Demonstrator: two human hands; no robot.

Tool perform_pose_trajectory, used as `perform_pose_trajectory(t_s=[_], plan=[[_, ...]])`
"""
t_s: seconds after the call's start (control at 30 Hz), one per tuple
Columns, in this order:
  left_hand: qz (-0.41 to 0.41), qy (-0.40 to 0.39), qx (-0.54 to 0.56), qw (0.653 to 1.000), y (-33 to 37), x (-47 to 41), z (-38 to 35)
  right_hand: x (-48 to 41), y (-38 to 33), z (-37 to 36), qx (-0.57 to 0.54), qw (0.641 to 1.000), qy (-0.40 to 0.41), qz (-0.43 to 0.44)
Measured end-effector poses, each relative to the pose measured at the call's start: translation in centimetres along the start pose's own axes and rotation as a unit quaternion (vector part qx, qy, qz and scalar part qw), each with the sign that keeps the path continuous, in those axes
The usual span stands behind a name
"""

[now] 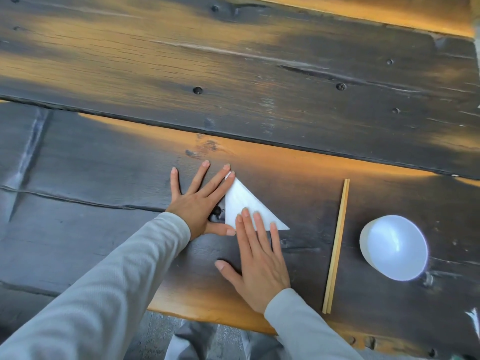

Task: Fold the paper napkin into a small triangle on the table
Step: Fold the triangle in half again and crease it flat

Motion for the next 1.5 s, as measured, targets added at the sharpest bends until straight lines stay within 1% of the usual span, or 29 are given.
perform_pose_trajectory(t_s=[0.2,0.37,0.47,0.57,0.63,0.77,0.87,1.07,1.27,1.33,1.5], plan=[[0.0,-0.004,-0.002,1.0,-0.1,0.0,-0.1,1.6,4.7,0.7,0.042,0.997,-0.005,-0.071],[-0.002,-0.002,-0.011,1.0,0.0,0.0,0.0,2.0,5.4,1.2,0.05,0.994,-0.028,-0.091],[-0.003,-0.007,-0.011,1.0,0.1,0.0,0.1,2.0,5.1,1.5,0.019,0.995,-0.038,-0.093],[-0.002,-0.01,-0.006,1.0,0.1,-0.1,0.0,1.8,4.3,2.1,-0.065,0.991,-0.018,-0.114],[-0.001,-0.009,-0.007,1.0,0.1,-0.1,0.1,1.5,2.7,2.4,-0.09,0.991,-0.003,-0.098],[0.004,-0.008,-0.032,0.999,0.3,0.2,0.0,0.8,-2.1,1.5,-0.096,0.995,0.004,-0.012],[0.002,-0.014,-0.033,0.999,0.2,0.1,0.0,0.0,-3.7,0.5,-0.089,0.996,-0.01,0.007],[0.005,-0.02,-0.03,0.999,0.3,0.1,0.3,0.3,-1.2,0.0,-0.055,0.998,-0.018,-0.005],[0.004,-0.032,-0.016,0.999,0.1,-0.1,0.4,1.9,4.1,1.0,-0.001,0.996,-0.015,-0.082],[0.002,-0.036,-0.015,0.999,0.1,-0.1,0.4,2.3,5.6,1.3,0.017,0.996,-0.017,-0.09],[0.002,-0.029,-0.015,0.999,0.2,0.1,0.4,2.3,6.0,1.6,0.018,0.995,-0.026,-0.096]])
Point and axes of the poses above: each hand's wrist, its own x-axis away from the middle knuckle, its own z-axis out of the back of the hand, y = z × x, the point moved 2 cm from there along -x, towards the middle knuckle, and after that the axes turned 12 degrees about -z, right-handed, at the moved point
